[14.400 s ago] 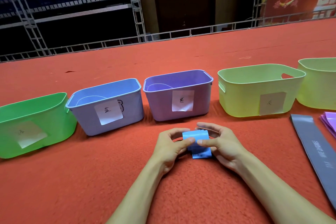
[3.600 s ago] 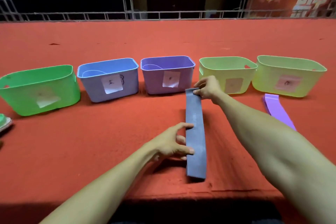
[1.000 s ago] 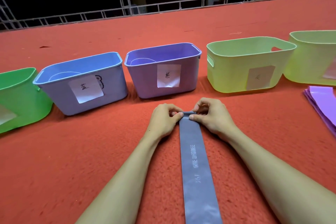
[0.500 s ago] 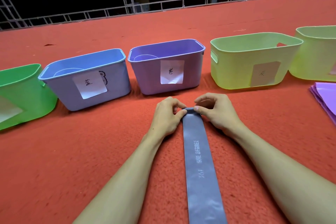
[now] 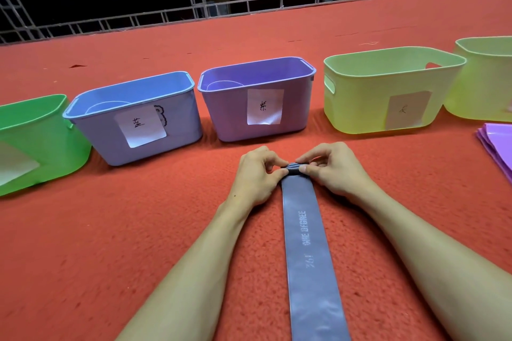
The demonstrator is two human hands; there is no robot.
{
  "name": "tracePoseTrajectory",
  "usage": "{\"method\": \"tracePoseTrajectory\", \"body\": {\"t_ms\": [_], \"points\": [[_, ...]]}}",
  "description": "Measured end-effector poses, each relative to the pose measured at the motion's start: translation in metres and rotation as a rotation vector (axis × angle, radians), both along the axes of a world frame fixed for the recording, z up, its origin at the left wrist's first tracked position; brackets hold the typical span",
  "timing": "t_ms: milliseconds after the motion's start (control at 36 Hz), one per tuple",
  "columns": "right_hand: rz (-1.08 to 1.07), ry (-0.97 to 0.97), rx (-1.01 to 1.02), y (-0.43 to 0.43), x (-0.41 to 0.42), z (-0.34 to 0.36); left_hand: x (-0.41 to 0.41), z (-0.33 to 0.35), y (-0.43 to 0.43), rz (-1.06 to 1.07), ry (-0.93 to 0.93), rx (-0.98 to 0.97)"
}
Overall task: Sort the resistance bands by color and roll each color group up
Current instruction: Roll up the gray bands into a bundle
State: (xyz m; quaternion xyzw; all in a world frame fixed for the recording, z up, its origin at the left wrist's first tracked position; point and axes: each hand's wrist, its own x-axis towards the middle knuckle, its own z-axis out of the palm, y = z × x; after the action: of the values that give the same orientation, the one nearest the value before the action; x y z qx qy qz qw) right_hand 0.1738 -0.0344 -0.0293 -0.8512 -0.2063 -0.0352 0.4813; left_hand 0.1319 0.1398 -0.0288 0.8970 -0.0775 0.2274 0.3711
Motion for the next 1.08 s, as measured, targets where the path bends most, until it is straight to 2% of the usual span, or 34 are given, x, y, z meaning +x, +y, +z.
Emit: {"method": "tracePoseTrajectory", "body": {"t_ms": [417,639,944,1083], "points": [[0.055,-0.107,-0.104,-0.006,-0.006,0.008,-0.003,0.001,0.003,-0.088,0.022,-0.017],[0.064,-0.162,-0.165,-0.006,-0.01,0.011,-0.003,0.0,0.004,-0.152,0.108,-0.173],[0.086,-0.212,-0.19,-0.006,-0.013,0.013,0.002,-0.001,-0.002,-0.09,0.215,-0.359],[0.097,-0.223,-0.208,-0.007,-0.013,0.014,0.003,-0.002,-0.005,-0.073,0.205,-0.356]]}}
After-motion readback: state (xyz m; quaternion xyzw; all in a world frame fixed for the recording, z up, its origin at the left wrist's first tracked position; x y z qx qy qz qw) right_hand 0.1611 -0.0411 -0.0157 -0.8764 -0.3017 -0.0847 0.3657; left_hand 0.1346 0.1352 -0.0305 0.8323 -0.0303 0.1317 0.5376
